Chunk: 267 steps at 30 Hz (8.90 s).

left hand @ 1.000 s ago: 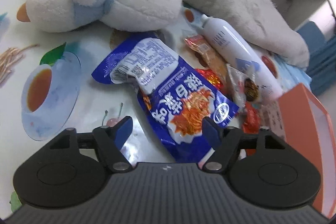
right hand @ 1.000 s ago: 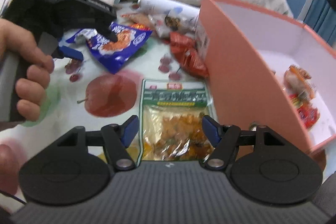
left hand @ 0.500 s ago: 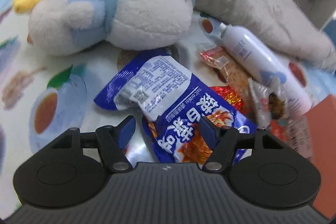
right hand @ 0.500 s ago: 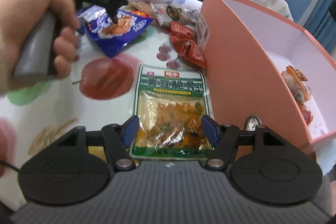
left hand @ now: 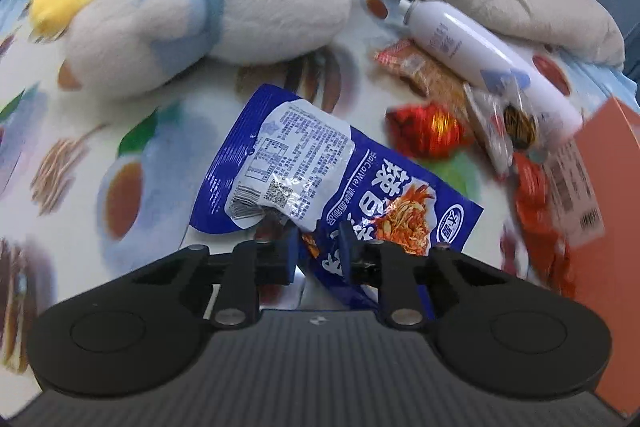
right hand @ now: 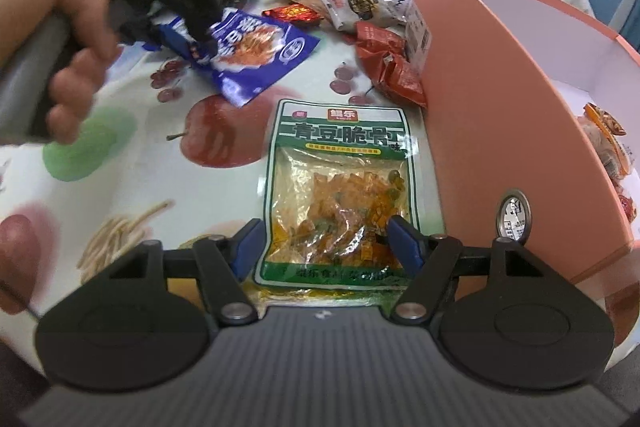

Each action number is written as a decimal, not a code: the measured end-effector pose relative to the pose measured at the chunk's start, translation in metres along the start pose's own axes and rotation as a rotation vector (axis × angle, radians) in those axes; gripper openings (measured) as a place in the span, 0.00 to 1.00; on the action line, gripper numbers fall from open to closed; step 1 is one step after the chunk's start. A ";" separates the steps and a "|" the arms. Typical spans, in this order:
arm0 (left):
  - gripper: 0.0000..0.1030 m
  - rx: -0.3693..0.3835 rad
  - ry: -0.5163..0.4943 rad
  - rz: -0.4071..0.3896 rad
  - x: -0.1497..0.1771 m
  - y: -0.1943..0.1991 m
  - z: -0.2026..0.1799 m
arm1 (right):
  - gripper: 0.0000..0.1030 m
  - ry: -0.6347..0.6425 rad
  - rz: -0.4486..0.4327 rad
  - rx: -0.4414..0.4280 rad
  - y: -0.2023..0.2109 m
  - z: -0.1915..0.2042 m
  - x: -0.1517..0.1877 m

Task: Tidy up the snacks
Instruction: 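Grasp blue spicy-strip bag with left gripper while right grasps green-labelled bag, then lift blue bag with left gripper while right gripper lifts green-labelled bag, then carry blue bag with left gripper while right drops green-labelled bag into box, then lower blue spicy-strip bag into the pink box with left gripper, then withdraw both grippers from the box toward the snack pile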

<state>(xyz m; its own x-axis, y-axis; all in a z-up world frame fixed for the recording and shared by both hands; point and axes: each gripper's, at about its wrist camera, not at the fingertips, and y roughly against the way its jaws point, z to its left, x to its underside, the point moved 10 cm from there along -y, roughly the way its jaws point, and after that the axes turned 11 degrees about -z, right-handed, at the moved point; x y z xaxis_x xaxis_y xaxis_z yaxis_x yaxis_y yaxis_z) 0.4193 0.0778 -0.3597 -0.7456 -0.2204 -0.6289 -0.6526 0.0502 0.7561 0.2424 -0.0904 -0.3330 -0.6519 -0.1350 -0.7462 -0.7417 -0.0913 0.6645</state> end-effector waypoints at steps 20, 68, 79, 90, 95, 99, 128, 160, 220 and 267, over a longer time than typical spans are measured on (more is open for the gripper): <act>0.12 0.124 -0.023 0.101 0.096 0.084 -0.022 | 0.68 -0.004 -0.005 -0.150 0.028 0.002 0.022; 0.90 0.113 -0.274 0.065 0.100 0.071 -0.016 | 0.72 0.001 -0.043 -0.122 0.019 -0.001 0.024; 0.80 0.096 -0.233 0.054 0.113 0.089 -0.007 | 0.57 0.024 -0.029 -0.145 0.023 0.000 0.022; 0.63 0.054 -0.142 0.018 0.126 0.108 -0.005 | 0.43 0.014 -0.015 -0.135 0.031 -0.006 0.023; 0.60 0.023 -0.089 -0.003 0.131 0.120 0.004 | 0.41 -0.025 -0.004 -0.145 0.035 -0.012 0.024; 0.59 -0.004 -0.028 -0.023 0.137 0.127 0.011 | 0.41 -0.070 0.010 -0.158 0.039 -0.015 0.025; 0.57 -0.045 0.163 -0.161 0.058 0.215 -0.010 | 0.38 -0.142 -0.195 -0.205 0.108 -0.033 -0.075; 0.86 0.089 0.001 0.011 0.087 0.144 -0.061 | 0.38 -0.248 -0.215 -0.078 0.096 -0.137 -0.099; 0.38 0.172 0.036 -0.217 -0.012 0.214 -0.136 | 0.08 -0.277 -0.220 -0.046 0.099 -0.176 -0.108; 0.74 0.299 -0.272 -0.196 -0.006 0.224 -0.281 | 0.09 -0.330 -0.317 0.059 0.140 -0.257 -0.104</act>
<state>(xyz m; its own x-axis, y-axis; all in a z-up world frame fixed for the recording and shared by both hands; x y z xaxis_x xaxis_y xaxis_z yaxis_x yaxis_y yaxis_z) 0.3150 -0.1834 -0.1357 -0.5860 0.0083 -0.8103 -0.7659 0.3207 0.5572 0.2470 -0.3423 -0.1518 -0.3998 0.2127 -0.8916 -0.9140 -0.0195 0.4052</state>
